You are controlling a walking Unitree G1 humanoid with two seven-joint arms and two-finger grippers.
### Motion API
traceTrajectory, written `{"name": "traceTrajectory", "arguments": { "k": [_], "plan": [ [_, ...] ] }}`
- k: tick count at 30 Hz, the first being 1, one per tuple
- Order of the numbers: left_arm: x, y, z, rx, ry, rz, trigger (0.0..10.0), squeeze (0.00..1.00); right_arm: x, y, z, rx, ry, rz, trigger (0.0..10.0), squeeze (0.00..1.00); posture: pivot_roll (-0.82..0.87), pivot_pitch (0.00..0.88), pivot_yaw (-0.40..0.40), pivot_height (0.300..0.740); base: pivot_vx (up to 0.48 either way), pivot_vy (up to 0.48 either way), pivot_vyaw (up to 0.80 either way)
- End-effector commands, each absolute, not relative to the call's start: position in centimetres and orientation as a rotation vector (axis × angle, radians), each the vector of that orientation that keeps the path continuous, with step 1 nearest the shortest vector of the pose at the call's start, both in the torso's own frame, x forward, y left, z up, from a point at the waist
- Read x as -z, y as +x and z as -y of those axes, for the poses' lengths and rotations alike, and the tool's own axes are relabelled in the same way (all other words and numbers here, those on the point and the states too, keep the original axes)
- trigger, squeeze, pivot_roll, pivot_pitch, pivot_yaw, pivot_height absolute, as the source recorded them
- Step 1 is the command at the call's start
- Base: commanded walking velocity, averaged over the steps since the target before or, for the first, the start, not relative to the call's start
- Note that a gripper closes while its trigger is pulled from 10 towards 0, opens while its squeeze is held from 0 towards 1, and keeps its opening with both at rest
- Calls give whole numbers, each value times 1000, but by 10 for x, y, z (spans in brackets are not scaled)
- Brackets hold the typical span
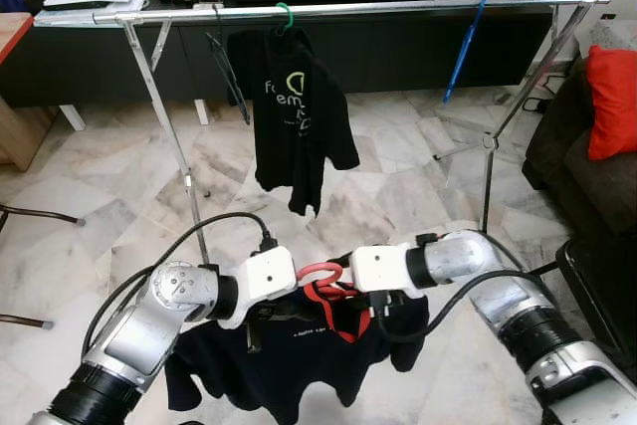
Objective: Hang hanger
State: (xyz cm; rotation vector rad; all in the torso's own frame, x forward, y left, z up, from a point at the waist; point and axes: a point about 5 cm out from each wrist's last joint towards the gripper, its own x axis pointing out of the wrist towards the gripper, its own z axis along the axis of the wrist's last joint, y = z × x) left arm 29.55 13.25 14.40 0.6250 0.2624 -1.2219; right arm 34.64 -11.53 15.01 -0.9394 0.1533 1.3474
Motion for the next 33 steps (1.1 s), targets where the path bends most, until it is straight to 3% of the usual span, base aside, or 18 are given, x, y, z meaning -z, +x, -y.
{"name": "traceTrajectory", "arguments": {
  "k": [1,2,20,29,33],
  "plan": [
    [-137,292,-134,1243,645,-298,0,0,-157,351,121,-1312,-976,-151,10000,451,-24,199,-37,740,0,0,0],
    [-138,293,-134,1239,647,-295,0,0,-153,351,124,-1307,-1018,-180,10000,0,-24,199,-37,740,0,0,0],
    [-147,306,-136,1121,681,-205,0,0,-117,336,153,-1351,-1224,-447,10000,0,-26,201,-37,740,0,0,0],
    [-142,300,-147,1145,818,-271,0,0,-114,349,170,-1121,-1293,-498,10000,0,-24,202,-41,740,0,0,0],
    [-140,299,-152,1127,866,-292,0,0,-110,356,187,-935,-1357,-581,10000,0,-21,201,-45,740,0,0,0]
  ]
}}
